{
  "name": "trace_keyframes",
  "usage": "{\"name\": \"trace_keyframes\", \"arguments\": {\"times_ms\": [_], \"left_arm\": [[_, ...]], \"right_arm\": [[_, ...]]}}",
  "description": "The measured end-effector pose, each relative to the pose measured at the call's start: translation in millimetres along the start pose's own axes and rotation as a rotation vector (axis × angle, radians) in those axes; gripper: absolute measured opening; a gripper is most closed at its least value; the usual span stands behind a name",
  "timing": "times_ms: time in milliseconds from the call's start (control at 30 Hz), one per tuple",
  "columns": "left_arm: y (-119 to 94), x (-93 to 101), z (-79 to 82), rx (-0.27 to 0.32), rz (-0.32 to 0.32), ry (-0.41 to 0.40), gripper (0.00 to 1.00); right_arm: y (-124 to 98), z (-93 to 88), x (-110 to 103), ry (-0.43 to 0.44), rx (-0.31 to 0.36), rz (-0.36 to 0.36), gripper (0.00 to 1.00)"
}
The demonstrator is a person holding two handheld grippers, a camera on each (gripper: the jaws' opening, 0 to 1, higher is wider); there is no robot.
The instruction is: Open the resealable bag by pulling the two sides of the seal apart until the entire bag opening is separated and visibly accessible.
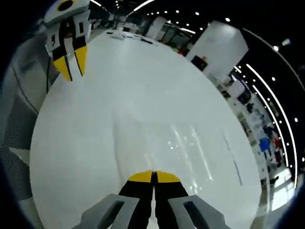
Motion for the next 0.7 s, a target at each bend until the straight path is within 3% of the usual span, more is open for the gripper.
{"name": "trace_keyframes", "arguments": {"times_ms": [267,700], "left_arm": [[3.1,3.5,3.7,0.001,-0.007,0.005,0.1],[0.5,-1.6,5.7,-0.003,0.011,-0.014,0.13]], "right_arm": [[-5.0,-6.9,-11.4,0.209,0.023,0.061,0.04],[-16.4,2.2,-20.7,0.249,0.089,0.052,0.12]]}}
Point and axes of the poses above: the point that each gripper's makers call its tool centre point, and the gripper's own axes: y roughly forward along the fingers, x roughly to its right, z roughly out of its top, the point moved 5 cm from there along -y, roughly backward along the fingers, and after that the axes turned 2 degrees about y, right-handed, at the moved point
